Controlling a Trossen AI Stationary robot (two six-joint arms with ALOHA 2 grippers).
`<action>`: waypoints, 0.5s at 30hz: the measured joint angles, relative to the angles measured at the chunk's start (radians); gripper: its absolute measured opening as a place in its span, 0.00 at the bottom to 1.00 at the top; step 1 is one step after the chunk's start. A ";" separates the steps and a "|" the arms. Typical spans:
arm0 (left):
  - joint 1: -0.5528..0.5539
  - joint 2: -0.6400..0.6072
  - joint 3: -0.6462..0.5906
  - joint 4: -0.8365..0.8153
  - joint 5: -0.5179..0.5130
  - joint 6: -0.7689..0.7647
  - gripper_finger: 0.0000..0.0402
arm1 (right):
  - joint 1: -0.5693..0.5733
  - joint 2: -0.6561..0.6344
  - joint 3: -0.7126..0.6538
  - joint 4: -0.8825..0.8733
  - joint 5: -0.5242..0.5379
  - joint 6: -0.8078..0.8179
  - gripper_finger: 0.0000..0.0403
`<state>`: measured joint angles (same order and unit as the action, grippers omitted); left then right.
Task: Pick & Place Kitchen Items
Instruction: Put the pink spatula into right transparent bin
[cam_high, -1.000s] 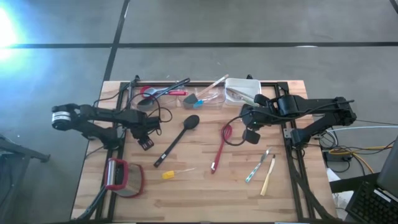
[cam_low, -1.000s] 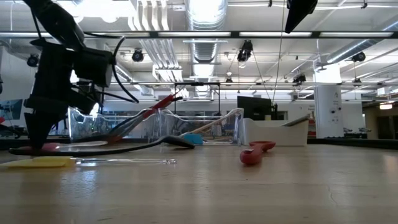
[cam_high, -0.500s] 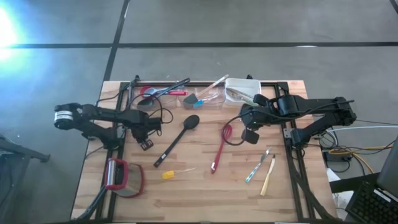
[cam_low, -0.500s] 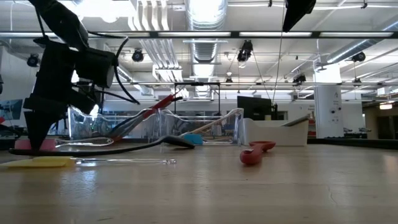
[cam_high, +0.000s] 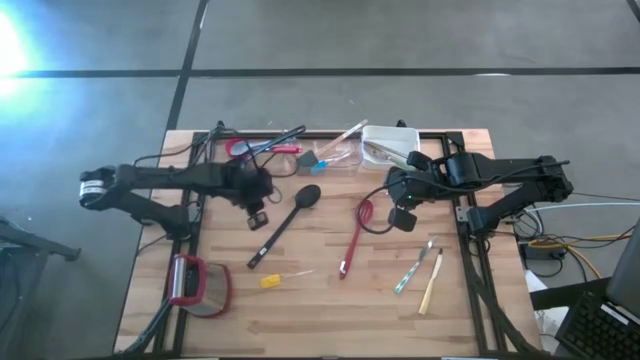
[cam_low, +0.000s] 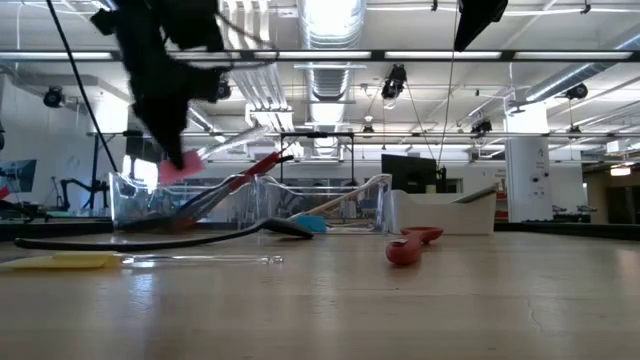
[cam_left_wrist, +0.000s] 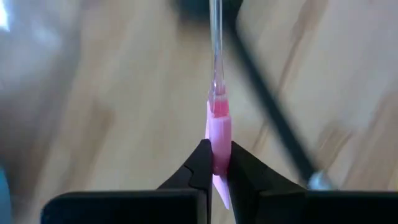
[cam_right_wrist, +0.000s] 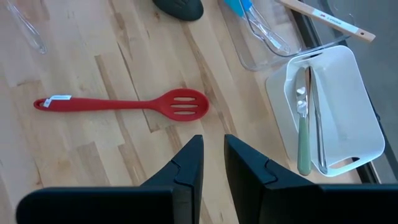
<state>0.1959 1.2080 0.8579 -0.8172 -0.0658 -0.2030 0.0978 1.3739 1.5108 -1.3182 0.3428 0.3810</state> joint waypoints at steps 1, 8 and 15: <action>0.005 0.010 0.025 0.028 0.000 0.029 0.07 | 0.000 0.000 0.000 0.000 0.000 0.000 0.14; 0.072 0.172 0.257 0.128 -0.008 0.248 0.07 | 0.000 0.000 0.000 0.001 0.000 0.003 0.14; 0.176 0.416 0.539 0.129 -0.031 0.409 0.07 | 0.000 0.000 0.000 0.001 0.000 0.009 0.14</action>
<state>0.3721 1.6236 1.3964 -0.6880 -0.0965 0.2061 0.0978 1.3739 1.5107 -1.3174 0.3424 0.3897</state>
